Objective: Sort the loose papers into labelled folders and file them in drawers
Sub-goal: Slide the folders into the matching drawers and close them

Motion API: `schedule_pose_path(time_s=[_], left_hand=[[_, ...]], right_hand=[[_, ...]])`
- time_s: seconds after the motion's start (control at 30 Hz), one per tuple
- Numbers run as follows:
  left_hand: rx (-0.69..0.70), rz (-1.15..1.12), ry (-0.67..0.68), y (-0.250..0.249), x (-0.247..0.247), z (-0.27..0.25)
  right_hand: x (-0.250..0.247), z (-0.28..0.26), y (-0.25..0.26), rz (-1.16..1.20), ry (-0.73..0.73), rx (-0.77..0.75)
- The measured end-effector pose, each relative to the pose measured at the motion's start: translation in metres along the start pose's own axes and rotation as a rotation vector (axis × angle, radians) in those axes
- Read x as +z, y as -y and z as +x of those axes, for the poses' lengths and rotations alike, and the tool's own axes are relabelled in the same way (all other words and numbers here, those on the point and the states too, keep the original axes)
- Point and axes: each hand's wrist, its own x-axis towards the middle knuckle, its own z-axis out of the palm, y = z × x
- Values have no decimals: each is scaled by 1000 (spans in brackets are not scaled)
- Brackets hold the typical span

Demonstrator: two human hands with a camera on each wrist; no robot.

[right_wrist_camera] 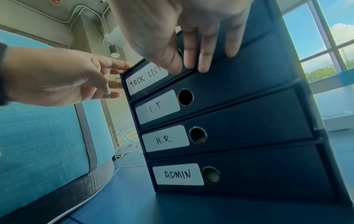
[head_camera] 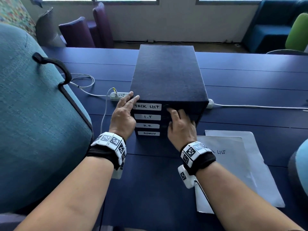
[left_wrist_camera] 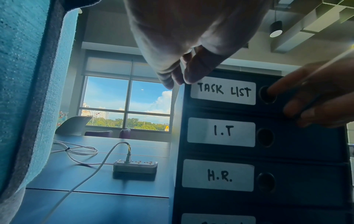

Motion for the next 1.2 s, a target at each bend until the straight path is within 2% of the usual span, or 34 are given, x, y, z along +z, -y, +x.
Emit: schedule_pose_path(time_s=[0.07,0.2,0.4,0.57,0.77,1.03,1.2], left_hand=[[-10,-5,12,-2,-2,0],[-46,-44,46,-6,-6,1],[-106,-96,116,-10,-18,8],[-133,-103,186,-7,-26,13],[-148,-85,273,-4,-35,20],[-149,-37,287,-8,-35,20],[-150,17,312,-14,-37,18]], right_hand=[[-5,3,3,-39,36,13],[-8,12,9,-135,274,94],[-19,1,14,-128,336,96],[-29,-27,17,-142,340,40],[-36,-57,20,-165,267,-55],[-42,-93,25,-169,236,-93],[-41,-97,24,-189,191,-130]])
